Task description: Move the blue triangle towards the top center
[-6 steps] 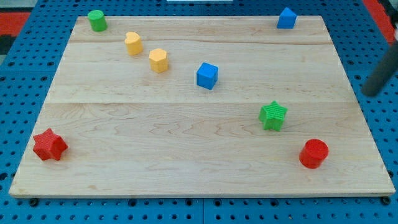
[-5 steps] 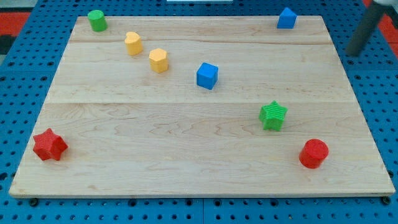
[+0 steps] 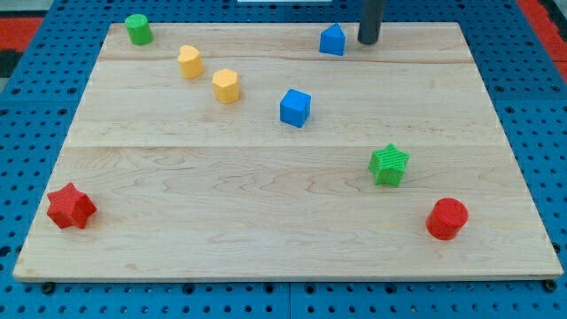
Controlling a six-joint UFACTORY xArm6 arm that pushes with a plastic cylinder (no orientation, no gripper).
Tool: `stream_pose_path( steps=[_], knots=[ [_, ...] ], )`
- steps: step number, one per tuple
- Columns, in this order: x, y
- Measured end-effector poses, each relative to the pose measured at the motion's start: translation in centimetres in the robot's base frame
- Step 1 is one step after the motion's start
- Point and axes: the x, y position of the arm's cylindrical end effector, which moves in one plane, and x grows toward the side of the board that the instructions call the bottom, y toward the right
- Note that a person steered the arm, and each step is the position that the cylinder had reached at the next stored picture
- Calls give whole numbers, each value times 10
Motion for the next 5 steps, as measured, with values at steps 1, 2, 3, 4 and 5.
stream_pose_path(
  steps=[1, 2, 3, 4, 5],
  knots=[
    [-10, -19],
    [-40, 27],
    [-74, -43],
    [-74, -63],
    [-24, -74]
  ],
)
